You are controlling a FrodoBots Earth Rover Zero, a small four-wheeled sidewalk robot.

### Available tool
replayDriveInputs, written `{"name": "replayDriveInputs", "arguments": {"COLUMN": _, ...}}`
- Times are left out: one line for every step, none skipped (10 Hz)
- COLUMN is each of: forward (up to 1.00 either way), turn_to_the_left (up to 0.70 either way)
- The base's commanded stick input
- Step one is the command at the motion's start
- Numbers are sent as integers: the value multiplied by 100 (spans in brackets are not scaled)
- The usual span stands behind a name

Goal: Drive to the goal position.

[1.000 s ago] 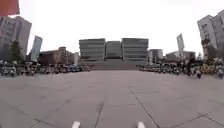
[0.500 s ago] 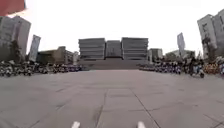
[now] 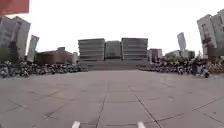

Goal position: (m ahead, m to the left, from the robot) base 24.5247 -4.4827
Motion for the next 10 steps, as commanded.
{"name": "replayDriveInputs", "arguments": {"forward": 60, "turn_to_the_left": 0}}
{"name": "replayDriveInputs", "arguments": {"forward": 60, "turn_to_the_left": 0}}
{"name": "replayDriveInputs", "arguments": {"forward": 60, "turn_to_the_left": 0}}
{"name": "replayDriveInputs", "arguments": {"forward": 60, "turn_to_the_left": 0}}
{"name": "replayDriveInputs", "arguments": {"forward": 60, "turn_to_the_left": 0}}
{"name": "replayDriveInputs", "arguments": {"forward": 60, "turn_to_the_left": 0}}
{"name": "replayDriveInputs", "arguments": {"forward": 60, "turn_to_the_left": 0}}
{"name": "replayDriveInputs", "arguments": {"forward": 60, "turn_to_the_left": 0}}
{"name": "replayDriveInputs", "arguments": {"forward": 60, "turn_to_the_left": 0}}
{"name": "replayDriveInputs", "arguments": {"forward": 60, "turn_to_the_left": 0}}
